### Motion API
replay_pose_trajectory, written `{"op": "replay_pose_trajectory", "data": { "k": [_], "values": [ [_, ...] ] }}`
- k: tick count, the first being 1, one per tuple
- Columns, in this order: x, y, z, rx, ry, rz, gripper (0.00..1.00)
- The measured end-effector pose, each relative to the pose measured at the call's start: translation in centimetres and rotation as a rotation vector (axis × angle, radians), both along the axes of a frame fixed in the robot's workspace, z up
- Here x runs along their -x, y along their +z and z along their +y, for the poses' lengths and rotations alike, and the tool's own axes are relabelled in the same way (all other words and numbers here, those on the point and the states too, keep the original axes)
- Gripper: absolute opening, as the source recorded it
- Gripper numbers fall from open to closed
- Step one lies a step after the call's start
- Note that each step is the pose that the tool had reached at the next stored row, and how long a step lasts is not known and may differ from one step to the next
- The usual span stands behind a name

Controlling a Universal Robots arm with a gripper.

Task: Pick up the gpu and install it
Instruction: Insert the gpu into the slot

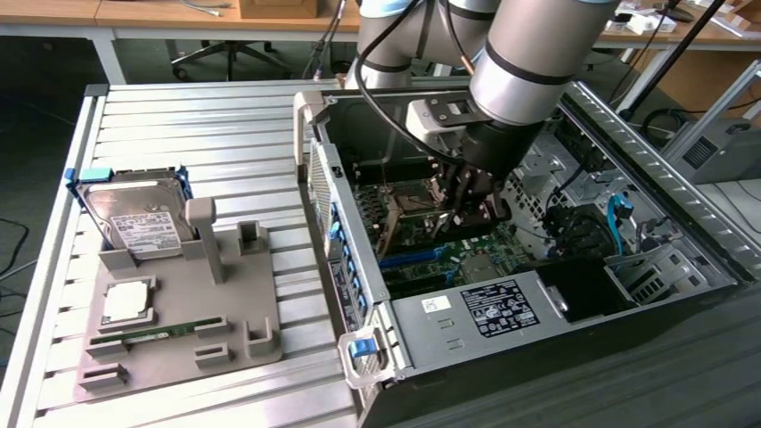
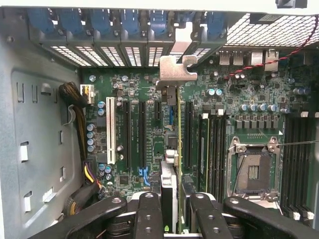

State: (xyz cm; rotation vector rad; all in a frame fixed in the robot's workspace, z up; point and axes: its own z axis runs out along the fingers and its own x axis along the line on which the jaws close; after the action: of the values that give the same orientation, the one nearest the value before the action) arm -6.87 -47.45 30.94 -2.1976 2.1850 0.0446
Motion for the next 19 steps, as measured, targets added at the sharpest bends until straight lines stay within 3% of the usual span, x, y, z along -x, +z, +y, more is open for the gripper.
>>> {"op": "replay_pose_trajectory", "data": {
  "k": [19],
  "values": [
    [0.68,-0.41,0.30,0.0000,0.000,0.0000,0.27]
  ]
}}
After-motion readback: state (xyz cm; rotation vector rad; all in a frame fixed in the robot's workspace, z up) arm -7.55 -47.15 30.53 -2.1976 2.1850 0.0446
